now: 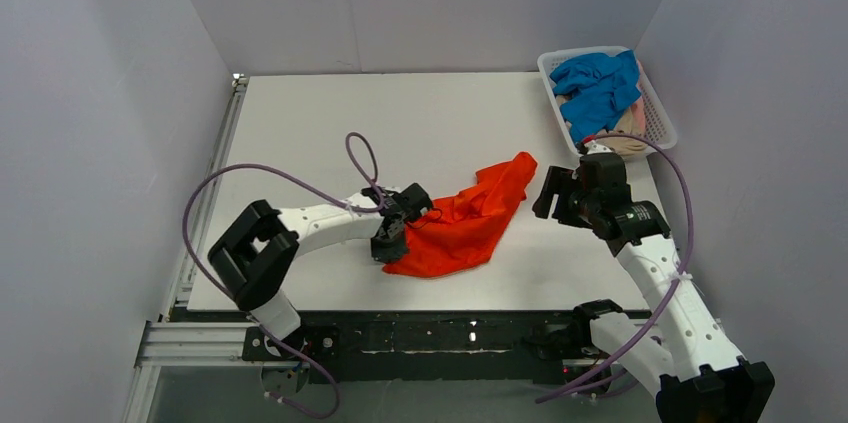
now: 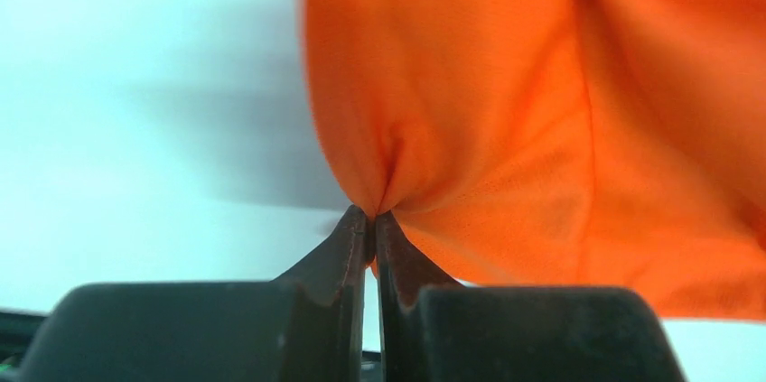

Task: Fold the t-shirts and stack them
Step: Flatten out the tshirt

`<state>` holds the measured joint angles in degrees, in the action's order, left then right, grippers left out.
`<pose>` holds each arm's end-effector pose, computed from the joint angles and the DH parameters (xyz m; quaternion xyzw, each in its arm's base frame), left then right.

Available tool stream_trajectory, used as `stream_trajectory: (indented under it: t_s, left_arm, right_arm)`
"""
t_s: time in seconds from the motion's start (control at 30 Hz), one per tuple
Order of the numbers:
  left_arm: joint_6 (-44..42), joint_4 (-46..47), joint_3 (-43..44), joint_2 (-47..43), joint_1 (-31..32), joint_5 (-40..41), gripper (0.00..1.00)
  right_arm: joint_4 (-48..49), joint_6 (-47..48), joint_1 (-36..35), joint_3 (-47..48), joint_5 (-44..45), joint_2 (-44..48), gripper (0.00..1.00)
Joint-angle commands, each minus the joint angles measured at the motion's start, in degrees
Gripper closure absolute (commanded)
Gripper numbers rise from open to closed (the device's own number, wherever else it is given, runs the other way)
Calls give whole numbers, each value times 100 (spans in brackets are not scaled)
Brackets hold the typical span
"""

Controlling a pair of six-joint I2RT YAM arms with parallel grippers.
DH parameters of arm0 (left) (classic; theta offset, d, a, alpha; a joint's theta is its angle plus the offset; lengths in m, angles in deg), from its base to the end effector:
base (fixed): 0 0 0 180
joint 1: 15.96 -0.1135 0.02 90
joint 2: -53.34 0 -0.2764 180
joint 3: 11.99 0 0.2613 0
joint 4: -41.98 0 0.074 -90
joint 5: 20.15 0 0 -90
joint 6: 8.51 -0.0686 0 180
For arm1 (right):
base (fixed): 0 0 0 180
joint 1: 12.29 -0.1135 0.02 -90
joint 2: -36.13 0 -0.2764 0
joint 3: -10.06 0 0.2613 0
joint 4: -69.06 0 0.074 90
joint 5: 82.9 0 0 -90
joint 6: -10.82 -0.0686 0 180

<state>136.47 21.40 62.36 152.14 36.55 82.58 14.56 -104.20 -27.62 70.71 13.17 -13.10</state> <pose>0.2553 -0.3080 0.1788 -0.0622 0.9172 -0.2459 0.3074 0.1943 0.0457 0.2774 0.0984 0.9110 0.0915 0.3899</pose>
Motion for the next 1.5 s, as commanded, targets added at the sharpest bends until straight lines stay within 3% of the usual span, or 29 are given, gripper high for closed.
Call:
stream_trajectory:
  t_s: [0.0,0.2,0.37,0.5,0.9,1.13,1.2,1.23,1.27,1.33,1.47]
  left_arm:
    - [-91,-1140,-869,-1173,-632,743,100]
    - [-264,-1273,-1814,-2381,-1259,797,100]
    - [-424,-1206,-2075,-3024,-1413,777,100]
    - [-419,-1367,-2071,-3085,-1450,782,100]
    - [-330,-1448,-2020,-3052,-1470,613,100]
    - [-304,-1389,-2041,-3046,-1469,521,100]
    - [-303,-1393,-2035,-3017,-1468,518,100]
    - [-293,-1410,-2021,-3009,-1469,531,100]
    - [-290,-1428,-2000,-3005,-1476,535,100]
    - [-327,-1527,-1901,-3038,-1474,565,100]
    - [-557,-1760,-1448,-3256,-1490,743,100]
  right_arm:
    - [446,500,30,348,-995,-255,22]
    - [327,752,-187,952,-1290,-1298,26]
    - [341,201,-367,1334,-560,-2261,31]
    - [155,-362,-366,1616,85,-2958,34]
    - [1437,-1253,-321,1685,159,-3859,34]
    - [1566,-1468,-276,1780,291,-4491,35]
    - [1673,-1415,-267,1816,209,-4680,43]
    - [1614,-1361,-254,1897,128,-4762,54]
    - [1500,-1284,-252,2018,-20,-4811,73]
    - [1328,-1239,-252,2123,-54,-4739,96]
    - [632,-1102,-251,2343,140,-4107,99]
